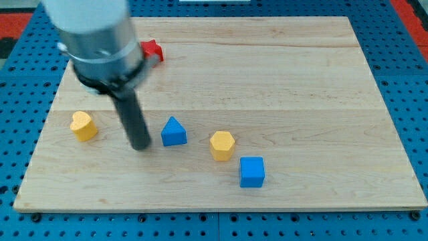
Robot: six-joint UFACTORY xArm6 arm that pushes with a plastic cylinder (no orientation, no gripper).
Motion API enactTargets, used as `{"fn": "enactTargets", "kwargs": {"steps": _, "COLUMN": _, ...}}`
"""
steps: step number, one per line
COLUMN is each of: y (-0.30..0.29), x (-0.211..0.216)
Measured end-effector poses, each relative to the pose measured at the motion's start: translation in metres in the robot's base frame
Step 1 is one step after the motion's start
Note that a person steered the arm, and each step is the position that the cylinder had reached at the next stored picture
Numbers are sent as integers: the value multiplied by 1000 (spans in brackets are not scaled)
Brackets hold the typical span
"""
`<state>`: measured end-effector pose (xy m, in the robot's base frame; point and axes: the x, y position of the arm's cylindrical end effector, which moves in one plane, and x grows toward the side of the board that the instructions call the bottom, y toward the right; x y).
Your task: Push the blue triangle towards the center left
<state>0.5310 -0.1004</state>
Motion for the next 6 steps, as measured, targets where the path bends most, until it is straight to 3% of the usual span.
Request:
{"fn": "enactTargets", "kwargs": {"steps": 1, "y": 44, "x": 18}}
{"fn": "enactTargets", "kwargs": {"steps": 2, "y": 58, "x": -31}}
{"fn": "enactTargets", "kwargs": {"steps": 4, "y": -26, "x": -126}}
{"fn": "enactTargets", "kwargs": {"steps": 6, "y": 54, "x": -57}}
